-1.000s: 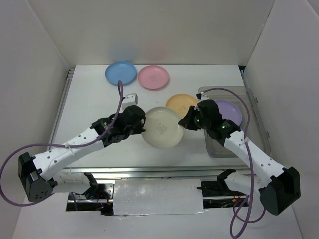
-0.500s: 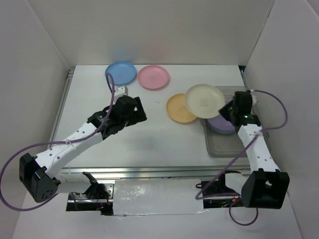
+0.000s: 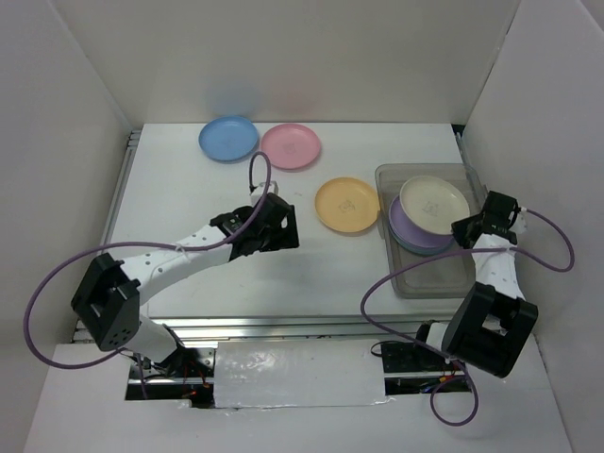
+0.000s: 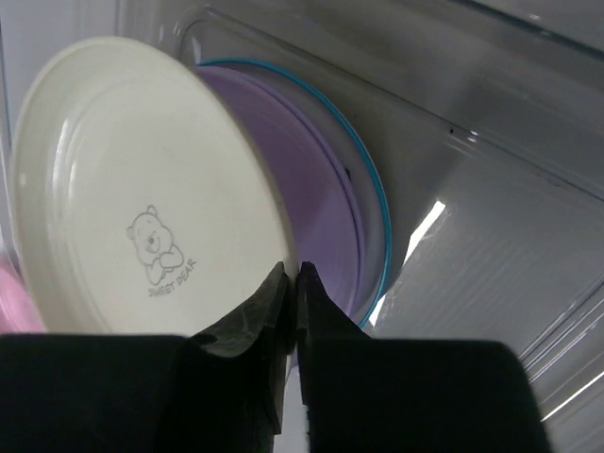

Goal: Place the plates into the plastic bin on the countertop

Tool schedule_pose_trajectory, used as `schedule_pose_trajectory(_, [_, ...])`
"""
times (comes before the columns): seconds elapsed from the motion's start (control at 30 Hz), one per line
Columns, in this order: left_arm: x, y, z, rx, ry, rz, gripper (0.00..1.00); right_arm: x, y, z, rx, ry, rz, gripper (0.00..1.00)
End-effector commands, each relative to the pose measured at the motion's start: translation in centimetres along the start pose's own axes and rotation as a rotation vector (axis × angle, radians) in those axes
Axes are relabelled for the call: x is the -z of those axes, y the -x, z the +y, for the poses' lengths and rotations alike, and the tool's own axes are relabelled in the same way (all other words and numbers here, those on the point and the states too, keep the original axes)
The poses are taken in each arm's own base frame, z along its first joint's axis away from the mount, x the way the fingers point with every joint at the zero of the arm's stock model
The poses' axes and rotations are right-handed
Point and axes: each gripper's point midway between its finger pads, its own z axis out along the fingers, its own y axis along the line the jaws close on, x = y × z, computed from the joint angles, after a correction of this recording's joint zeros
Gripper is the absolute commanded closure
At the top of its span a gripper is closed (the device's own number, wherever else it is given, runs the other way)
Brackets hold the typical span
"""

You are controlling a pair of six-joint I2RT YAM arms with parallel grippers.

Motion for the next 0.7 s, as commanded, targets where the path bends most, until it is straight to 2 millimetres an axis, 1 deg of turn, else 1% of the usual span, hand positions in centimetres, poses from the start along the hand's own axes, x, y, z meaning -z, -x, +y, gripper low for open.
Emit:
schedule_pose_trajectory(0.0, [-0.1,2.0,-3.6,-0.024,-0.107,-0.043,0.01,0.1,1.2,1.7,-0.028,0.073,-0.039,0.91])
schedule_pose_trajectory(0.03, [-0.2,2.0,-3.9,-0.029,-0.116,-0.040,0.01,0.3,1.2,2.2,-0.018,0.098,-0.034,0.80])
schedule_pose_trajectory(0.07, [-0.5,1.9,-4.3,-0.033,-0.124,-0.034,0.01,0.5,1.1,2.5,-0.017,0.116,-0.027,0.61])
schedule_pose_trajectory(0.1, [-0.7,2.0,-4.7,-0.034,-0.133,-0.037,0.01,0.7,1.2,2.9,-0.020,0.134,-0.028,0.12])
schedule_pose_trajectory(0.13, [-0.8,2.1,-5.0,-0.033,-0.142,-0.035,0.01,1.3,1.0,3.6,-0.016,0.167,-0.018,0.00])
schedule_pose_trajectory(0.17, [-1.2,2.1,-5.2,-0.030,-0.147,-0.026,0.01,1.9,1.2,4.3,-0.008,0.191,-0.018,0.00])
schedule_pose_trajectory(0.23, [-1.9,2.5,-5.5,-0.015,-0.161,-0.030,0.01,3.7,1.5,5.2,0.013,0.218,-0.028,0.00])
schedule_pose_trajectory(0.27, [-2.5,2.7,-5.9,0.002,-0.162,-0.023,0.01,4.8,2.0,6.1,0.028,0.236,-0.051,0.00])
schedule_pose_trajectory(0.3, [-3.0,3.0,-5.6,0.017,-0.157,-0.021,0.01,5.7,2.3,6.4,0.037,0.244,-0.068,0.00])
schedule_pose_trajectory(0.33, [-3.4,3.5,-5.9,0.033,-0.165,-0.024,0.01,7.2,2.5,6.4,0.049,0.250,-0.089,0.00])
schedule_pose_trajectory(0.37, [-4.3,4.0,-6.0,0.062,-0.162,-0.023,0.01,8.5,2.9,7.0,0.057,0.272,-0.107,0.00])
schedule_pose_trajectory(0.4, [-4.7,4.5,-6.8,0.080,-0.196,-0.020,0.01,10.5,3.1,7.2,0.062,0.301,-0.130,0.00])
schedule_pose_trajectory(0.43, [-5.8,4.5,-7.3,0.096,-0.207,-0.007,0.01,11.7,2.8,7.6,0.074,0.340,-0.128,0.00])
schedule_pose_trajectory(0.47, [-6.4,5.0,-7.6,0.112,-0.214,-0.007,0.01,13.9,2.4,8.3,0.095,0.405,-0.156,0.00])
schedule_pose_trajectory(0.5, [-7.1,5.2,-8.1,0.123,-0.227,0.002,0.01,15.1,1.9,8.6,0.104,0.442,-0.166,0.00])
schedule_pose_trajectory(0.53, [-8.7,5.6,-8.8,0.140,-0.229,0.008,0.01,15.4,0.8,8.6,0.120,0.470,-0.152,0.00])
schedule_pose_trajectory(0.57, [-9.7,5.9,-8.9,0.152,-0.229,0.014,0.01,16.4,-0.2,9.2,0.136,0.531,-0.132,0.00])
schedule_pose_trajectory(0.6, [-10.6,5.9,-9.4,0.161,-0.248,0.037,0.01,18.1,-1.1,9.8,0.153,0.615,-0.126,0.00])
schedule_pose_trajectory(0.63, [-12.4,6.2,-10.0,0.182,-0.254,0.044,0.01,18.0,-2.3,9.7,0.166,0.647,-0.087,0.00])
schedule_pose_trajectory(0.67, [-13.3,6.4,-10.2,0.190,-0.263,0.048,0.01,19.1,-3.6,10.0,0.188,0.713,-0.037,0.00])
